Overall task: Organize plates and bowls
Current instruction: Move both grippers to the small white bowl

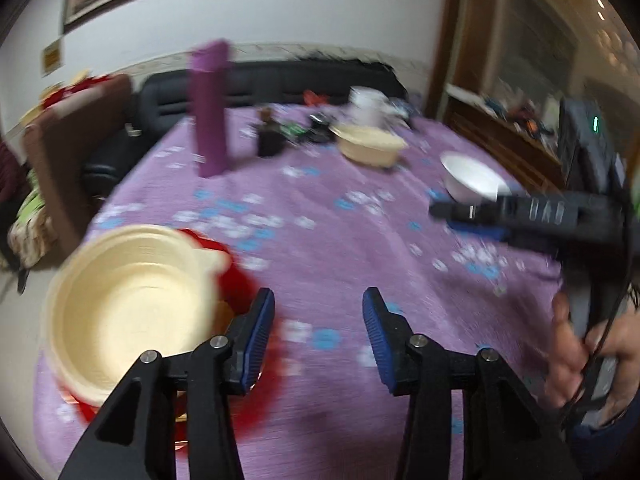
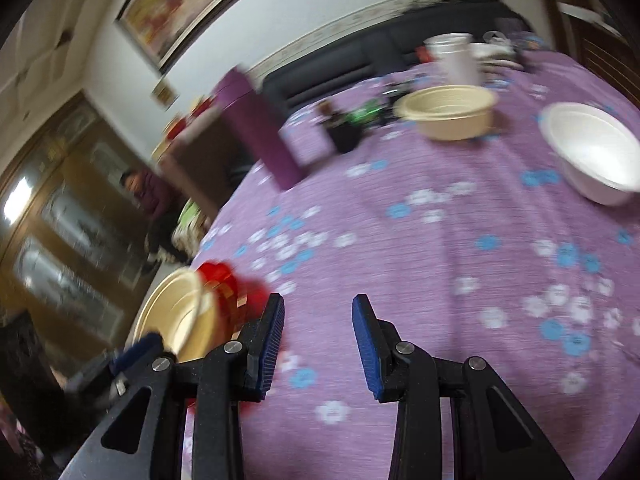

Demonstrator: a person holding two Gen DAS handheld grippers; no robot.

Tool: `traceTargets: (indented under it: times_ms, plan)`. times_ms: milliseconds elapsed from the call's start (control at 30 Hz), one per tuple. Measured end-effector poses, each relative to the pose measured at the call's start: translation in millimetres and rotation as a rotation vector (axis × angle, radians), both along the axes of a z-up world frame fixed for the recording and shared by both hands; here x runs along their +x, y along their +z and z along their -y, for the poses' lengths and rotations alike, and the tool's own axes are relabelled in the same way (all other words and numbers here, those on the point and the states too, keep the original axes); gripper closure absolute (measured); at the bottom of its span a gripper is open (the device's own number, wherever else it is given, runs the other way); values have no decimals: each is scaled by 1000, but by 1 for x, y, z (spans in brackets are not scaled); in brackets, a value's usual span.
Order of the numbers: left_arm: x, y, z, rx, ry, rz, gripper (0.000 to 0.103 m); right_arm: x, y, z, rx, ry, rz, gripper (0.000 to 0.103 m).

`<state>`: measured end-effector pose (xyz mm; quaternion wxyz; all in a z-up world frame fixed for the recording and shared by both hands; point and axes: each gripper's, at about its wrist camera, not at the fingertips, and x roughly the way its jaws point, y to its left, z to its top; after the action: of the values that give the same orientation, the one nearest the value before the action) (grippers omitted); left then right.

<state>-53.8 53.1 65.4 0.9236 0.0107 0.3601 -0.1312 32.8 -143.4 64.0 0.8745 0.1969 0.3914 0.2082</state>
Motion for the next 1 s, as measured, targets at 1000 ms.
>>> traceTargets:
  times_ms: [1000]
  plan:
    - [91, -79, 108, 149, -83, -136, 18, 15, 14, 201, -4, -388, -17, 65]
